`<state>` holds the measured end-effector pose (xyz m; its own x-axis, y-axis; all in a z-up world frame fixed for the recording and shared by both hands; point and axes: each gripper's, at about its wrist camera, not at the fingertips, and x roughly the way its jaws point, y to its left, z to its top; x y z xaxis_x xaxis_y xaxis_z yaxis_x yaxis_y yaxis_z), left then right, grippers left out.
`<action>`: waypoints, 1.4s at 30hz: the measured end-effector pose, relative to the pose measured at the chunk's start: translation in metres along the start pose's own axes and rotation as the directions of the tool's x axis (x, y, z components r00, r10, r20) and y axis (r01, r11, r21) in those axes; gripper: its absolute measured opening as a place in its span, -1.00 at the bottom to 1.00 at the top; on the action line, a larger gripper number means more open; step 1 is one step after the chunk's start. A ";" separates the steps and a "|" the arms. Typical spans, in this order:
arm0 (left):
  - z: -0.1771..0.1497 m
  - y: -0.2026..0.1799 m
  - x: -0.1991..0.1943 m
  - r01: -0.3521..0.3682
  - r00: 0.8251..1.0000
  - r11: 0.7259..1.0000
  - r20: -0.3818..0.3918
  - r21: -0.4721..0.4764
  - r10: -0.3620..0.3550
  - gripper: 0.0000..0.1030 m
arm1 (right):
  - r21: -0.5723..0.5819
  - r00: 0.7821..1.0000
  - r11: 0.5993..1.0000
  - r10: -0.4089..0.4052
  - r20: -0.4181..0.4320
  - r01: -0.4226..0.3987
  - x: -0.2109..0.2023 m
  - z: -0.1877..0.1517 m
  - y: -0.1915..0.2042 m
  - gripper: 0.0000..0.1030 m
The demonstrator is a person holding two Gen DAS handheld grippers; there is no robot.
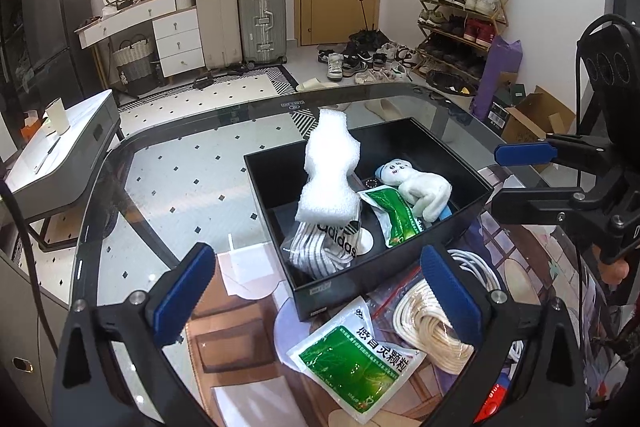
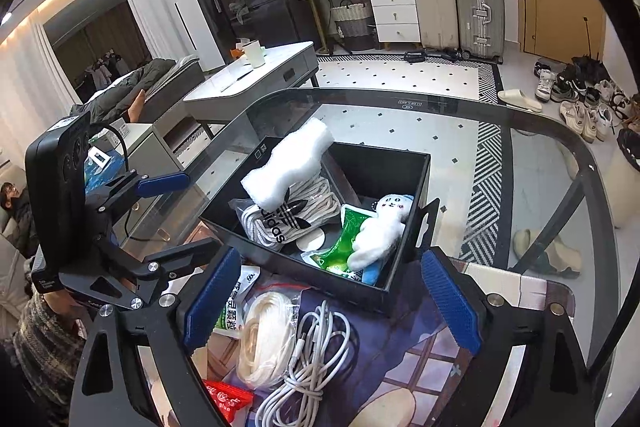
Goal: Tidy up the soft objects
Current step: 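Move both grippers back from the box over the remaining items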
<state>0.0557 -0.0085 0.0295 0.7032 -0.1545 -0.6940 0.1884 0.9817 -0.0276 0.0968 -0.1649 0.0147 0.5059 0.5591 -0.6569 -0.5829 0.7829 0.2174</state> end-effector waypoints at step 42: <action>-0.043 -0.006 -0.012 -0.033 0.999 0.998 -0.043 -0.053 0.031 1.00 | -0.098 0.998 0.995 0.015 -0.062 -0.021 -0.016 -0.046 0.065 0.81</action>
<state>0.0169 -0.0082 0.0069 0.6785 -0.1189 -0.7249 0.1278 0.9909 -0.0429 0.0218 -0.1360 0.0062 0.4567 0.5529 -0.6969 -0.6528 0.7405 0.1597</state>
